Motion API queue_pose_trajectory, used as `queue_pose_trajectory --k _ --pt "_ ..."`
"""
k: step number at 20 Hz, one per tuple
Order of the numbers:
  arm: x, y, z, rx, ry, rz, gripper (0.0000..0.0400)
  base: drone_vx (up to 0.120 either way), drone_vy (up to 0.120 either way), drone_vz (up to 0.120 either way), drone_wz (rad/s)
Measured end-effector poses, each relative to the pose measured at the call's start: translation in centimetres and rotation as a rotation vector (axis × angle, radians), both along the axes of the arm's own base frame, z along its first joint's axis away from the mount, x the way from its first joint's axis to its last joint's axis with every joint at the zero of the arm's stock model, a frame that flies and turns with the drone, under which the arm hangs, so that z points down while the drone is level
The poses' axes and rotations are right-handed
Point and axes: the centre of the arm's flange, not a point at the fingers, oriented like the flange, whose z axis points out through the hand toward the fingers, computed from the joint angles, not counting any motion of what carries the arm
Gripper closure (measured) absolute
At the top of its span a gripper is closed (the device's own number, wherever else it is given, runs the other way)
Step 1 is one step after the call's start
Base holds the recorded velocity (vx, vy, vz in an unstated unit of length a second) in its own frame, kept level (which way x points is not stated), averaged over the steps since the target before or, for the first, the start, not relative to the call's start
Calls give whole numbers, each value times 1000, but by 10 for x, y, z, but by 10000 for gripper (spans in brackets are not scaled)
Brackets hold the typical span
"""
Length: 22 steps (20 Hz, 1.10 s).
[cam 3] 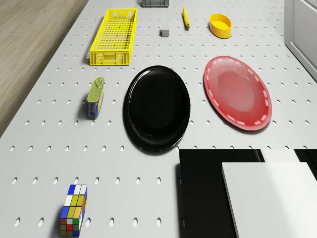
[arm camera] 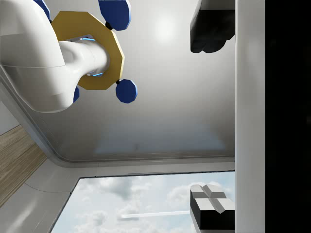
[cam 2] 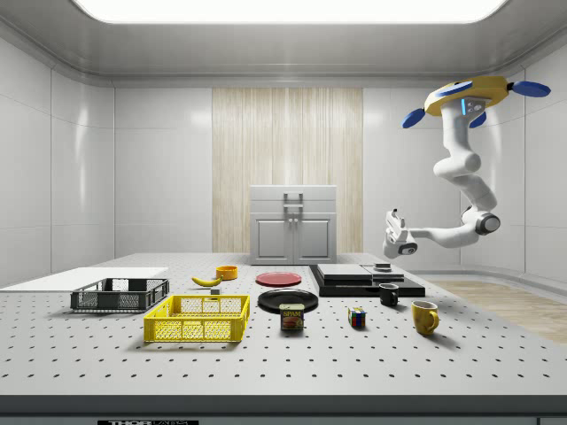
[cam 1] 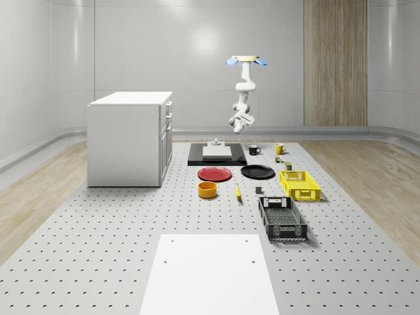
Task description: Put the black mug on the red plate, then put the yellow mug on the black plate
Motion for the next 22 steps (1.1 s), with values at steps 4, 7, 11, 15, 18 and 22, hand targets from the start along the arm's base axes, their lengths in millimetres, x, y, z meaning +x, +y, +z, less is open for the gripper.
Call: queue_pose_trajectory --k 4,7,11,15,18,22 --pt "1 31 -44 -544 -1 -18 0 0 0 -120 0" --pt "3 35 -94 -1057 0 -37 0 0 0 -120 0" --pt "5 7 -147 -1672 1 -59 0 0 0 -120 0" --pt "5 -25 -169 -2060 2 -71 0 80 0 -120 0" --pt "5 -40 -174 -2224 3 -73 0 120 0 -120 0" --pt "5 -52 -177 -2344 4 -73 0 20 0 -120 0"
